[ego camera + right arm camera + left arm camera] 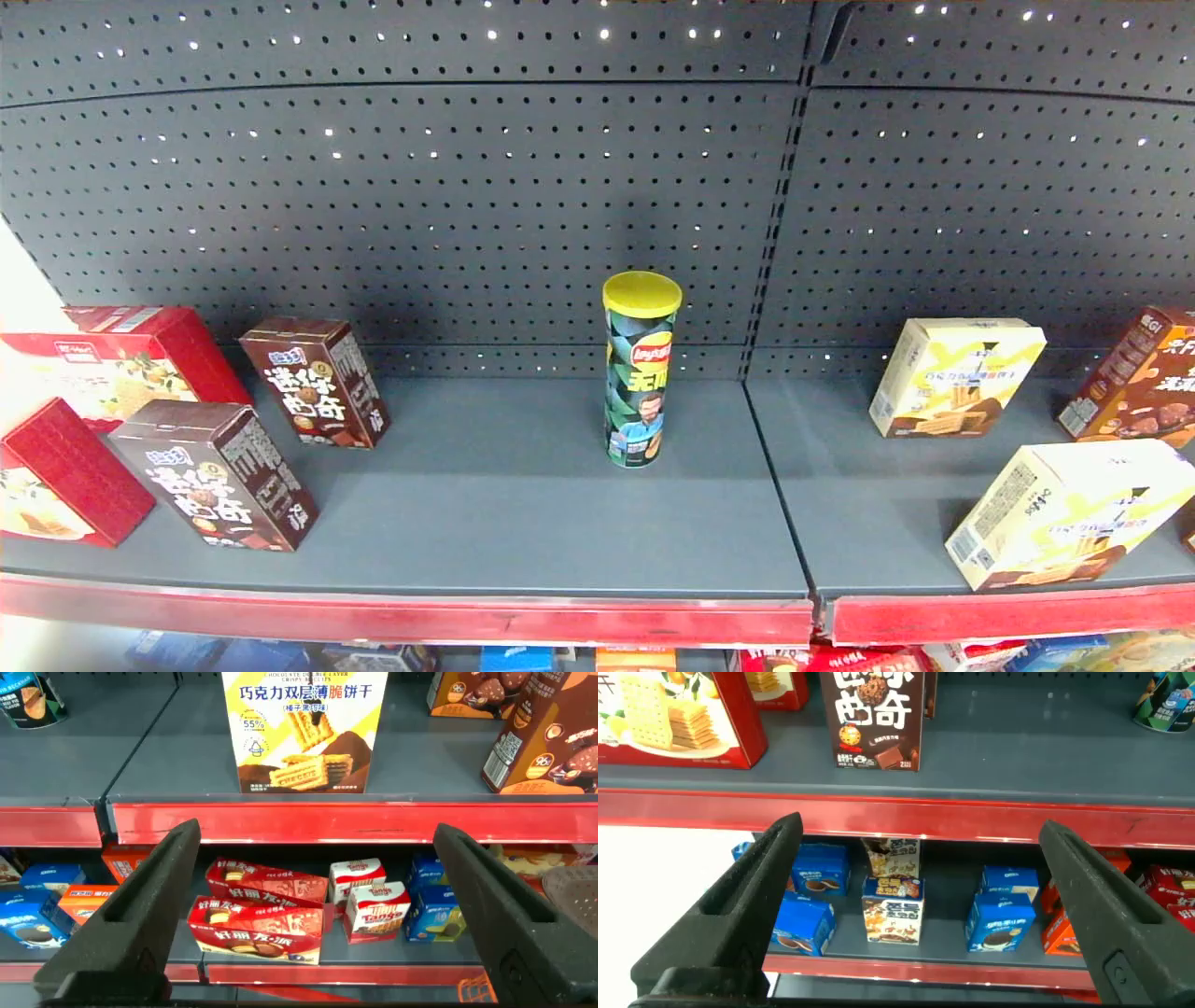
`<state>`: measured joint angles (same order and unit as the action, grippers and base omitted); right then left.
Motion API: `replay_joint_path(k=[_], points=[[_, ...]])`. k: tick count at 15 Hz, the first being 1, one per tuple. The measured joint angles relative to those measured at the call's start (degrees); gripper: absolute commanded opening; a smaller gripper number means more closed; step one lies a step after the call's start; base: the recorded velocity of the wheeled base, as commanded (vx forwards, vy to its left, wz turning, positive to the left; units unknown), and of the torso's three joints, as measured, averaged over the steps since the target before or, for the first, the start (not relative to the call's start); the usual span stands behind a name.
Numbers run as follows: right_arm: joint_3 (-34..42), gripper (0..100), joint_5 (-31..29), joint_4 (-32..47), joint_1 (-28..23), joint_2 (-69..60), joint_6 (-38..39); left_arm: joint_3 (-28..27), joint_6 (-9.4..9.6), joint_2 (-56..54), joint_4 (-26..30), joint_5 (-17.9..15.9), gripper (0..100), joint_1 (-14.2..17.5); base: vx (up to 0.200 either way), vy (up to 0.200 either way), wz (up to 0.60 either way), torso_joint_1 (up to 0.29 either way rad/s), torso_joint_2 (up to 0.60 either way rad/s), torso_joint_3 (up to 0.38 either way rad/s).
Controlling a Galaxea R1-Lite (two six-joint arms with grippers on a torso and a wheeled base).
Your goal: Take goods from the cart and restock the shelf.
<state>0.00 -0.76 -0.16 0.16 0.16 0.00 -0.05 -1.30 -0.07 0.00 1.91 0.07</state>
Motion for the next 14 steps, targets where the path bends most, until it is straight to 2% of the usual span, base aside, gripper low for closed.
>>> replay_joint_path(k=[14], points=[[0.00, 100, 0.05, 0.05, 0.06, 0.13, 0.00, 0.00, 0.02, 0.00, 0.00, -0.02, 100, -0.02, 0.000, 0.000, -0.60, 0.002, 0.00, 0.003]])
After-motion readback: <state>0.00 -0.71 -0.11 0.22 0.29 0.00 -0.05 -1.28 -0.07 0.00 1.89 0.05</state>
